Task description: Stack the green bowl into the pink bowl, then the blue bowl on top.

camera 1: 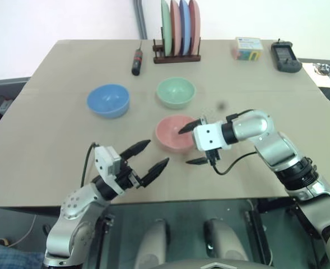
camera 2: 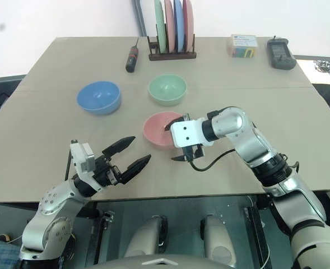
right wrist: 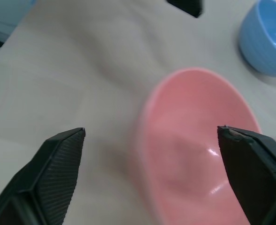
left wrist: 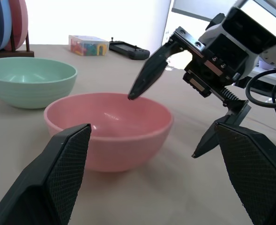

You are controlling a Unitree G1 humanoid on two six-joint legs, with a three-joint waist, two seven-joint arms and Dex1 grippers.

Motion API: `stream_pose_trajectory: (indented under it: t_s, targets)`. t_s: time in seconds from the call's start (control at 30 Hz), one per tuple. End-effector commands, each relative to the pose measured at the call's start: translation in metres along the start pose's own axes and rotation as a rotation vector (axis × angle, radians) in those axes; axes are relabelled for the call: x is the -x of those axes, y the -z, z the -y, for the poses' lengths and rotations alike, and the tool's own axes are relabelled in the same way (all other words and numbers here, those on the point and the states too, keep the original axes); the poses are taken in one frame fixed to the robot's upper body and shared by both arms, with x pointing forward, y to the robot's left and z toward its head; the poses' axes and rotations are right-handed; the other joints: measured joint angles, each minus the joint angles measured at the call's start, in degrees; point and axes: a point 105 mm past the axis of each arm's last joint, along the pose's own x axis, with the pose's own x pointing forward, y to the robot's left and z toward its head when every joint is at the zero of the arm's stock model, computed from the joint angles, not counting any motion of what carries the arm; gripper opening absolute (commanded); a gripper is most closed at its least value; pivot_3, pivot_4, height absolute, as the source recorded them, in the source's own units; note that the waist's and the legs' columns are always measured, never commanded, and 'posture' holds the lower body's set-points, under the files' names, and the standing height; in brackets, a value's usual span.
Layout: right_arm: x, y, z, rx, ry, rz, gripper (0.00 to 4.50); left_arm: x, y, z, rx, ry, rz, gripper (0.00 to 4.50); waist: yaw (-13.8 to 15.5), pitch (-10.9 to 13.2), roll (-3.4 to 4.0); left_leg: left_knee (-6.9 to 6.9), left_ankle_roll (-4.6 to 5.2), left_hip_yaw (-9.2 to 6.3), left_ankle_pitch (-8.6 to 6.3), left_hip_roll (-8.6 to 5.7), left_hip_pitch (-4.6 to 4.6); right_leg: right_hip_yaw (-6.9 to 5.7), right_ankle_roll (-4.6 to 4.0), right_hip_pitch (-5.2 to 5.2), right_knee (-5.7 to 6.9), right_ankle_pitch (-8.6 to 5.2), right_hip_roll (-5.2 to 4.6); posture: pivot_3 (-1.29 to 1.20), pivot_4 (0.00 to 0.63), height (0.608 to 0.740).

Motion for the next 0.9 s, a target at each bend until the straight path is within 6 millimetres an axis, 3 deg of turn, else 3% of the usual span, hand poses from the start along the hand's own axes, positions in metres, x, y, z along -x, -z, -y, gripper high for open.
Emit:
stream_pose_trajectory:
  t_s: [0.03,0.2,0.3,0.43,0.67,0.9]
  targets:
    - [0.018,-0.034,0.034,-0.032,0.095,0.121,4.47,0.004,-0.016,-0.003,-0.024,-0.039,0.075,4.50,0.01,0.00,0.00,0.00,0.00,0.00,0.00,0.00,0.00,0.00,0.00,-0.01,0.02,0.00,0.00,0.00,0.150,0.740]
    - [0.022,-0.047,0.079,-0.112,0.208,0.163,4.47,0.012,-0.022,-0.019,-0.051,-0.162,0.115,4.50,0.03,0.00,0.00,0.00,0.00,0.01,0.00,0.02,0.01,0.00,-0.01,-0.01,0.03,0.01,0.00,0.00,0.150,0.740]
    - [0.015,-0.039,0.101,-0.142,0.267,0.136,4.47,0.017,-0.022,-0.026,-0.083,-0.226,0.106,4.50,0.20,-0.01,-0.01,0.00,0.00,-0.04,0.00,0.01,0.00,-0.06,-0.02,0.00,0.01,0.00,0.00,0.00,0.150,0.740]
    - [-0.011,-0.018,0.120,-0.153,0.315,0.053,4.47,0.032,-0.014,-0.039,-0.116,-0.351,0.045,4.50,-0.12,-0.01,-0.01,-0.03,0.00,0.04,0.00,-0.01,-0.02,0.02,-0.02,-0.03,-0.02,0.01,-0.01,0.00,0.150,0.740]
    - [-0.040,0.011,0.129,-0.134,0.370,-0.088,4.47,0.042,-0.031,-0.038,-0.150,-0.409,0.118,4.50,-0.10,0.00,-0.01,-0.32,-0.01,0.08,0.00,-0.01,-0.05,0.06,0.16,-0.18,-0.11,0.12,-0.01,0.00,0.150,0.740]
    - [-0.052,0.036,0.122,-0.191,0.408,-0.202,4.47,0.050,-0.041,-0.035,-0.184,-0.444,0.160,4.50,-0.05,0.00,-0.01,-0.50,-0.01,0.10,0.00,-0.02,-0.05,0.08,0.03,-0.23,-0.17,0.05,-0.01,0.00,0.150,0.740]
